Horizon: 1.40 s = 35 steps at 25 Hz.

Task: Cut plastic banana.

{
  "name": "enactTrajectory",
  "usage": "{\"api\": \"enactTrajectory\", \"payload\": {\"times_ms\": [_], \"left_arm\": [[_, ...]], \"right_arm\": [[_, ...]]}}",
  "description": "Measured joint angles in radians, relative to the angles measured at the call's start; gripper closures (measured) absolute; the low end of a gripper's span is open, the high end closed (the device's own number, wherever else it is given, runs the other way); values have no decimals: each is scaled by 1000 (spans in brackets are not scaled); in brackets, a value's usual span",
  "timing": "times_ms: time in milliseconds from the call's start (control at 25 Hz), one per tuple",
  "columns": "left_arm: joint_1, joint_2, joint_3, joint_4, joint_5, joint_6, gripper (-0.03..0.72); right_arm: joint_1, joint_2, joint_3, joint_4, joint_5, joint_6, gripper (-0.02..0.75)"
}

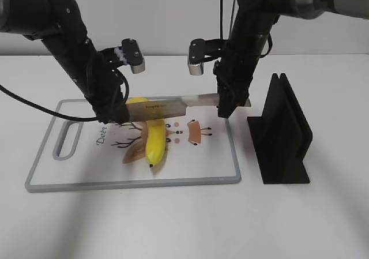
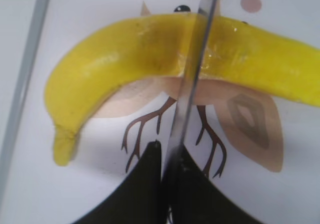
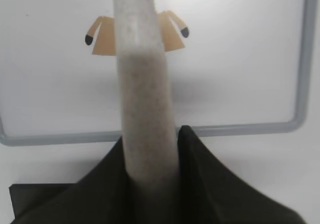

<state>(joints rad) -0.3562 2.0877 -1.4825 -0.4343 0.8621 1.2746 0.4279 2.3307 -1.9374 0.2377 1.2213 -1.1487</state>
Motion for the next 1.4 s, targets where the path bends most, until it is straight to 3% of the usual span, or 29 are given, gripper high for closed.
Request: {"api": "enactTrajectory", "payload": {"times_ms": [480, 840, 960, 1120, 1160, 1280, 1400], "left_arm": [[-1, -311, -20, 86, 12, -9, 682], [-2, -323, -22, 73, 28, -10, 669], [-2, -323, -22, 28, 7, -17, 529], [-3, -323, -22, -17, -8, -23, 133], [-3, -323, -22, -24, -14, -26, 77], [-5, -325, -22, -35, -35, -30, 25], [-5, -350, -22, -34, -87, -42, 20]], "right_arm": [[3, -196, -114, 18, 21, -1, 535], [3, -200, -114, 28, 21, -17, 534], [3, -200, -114, 42, 21, -16, 536], [5, -200, -114, 60, 21, -8, 559], [5, -200, -114, 61, 21, -7, 563], [6, -200, -114, 61, 19, -3, 568], [6, -200, -114, 51, 13, 9, 568]]}}
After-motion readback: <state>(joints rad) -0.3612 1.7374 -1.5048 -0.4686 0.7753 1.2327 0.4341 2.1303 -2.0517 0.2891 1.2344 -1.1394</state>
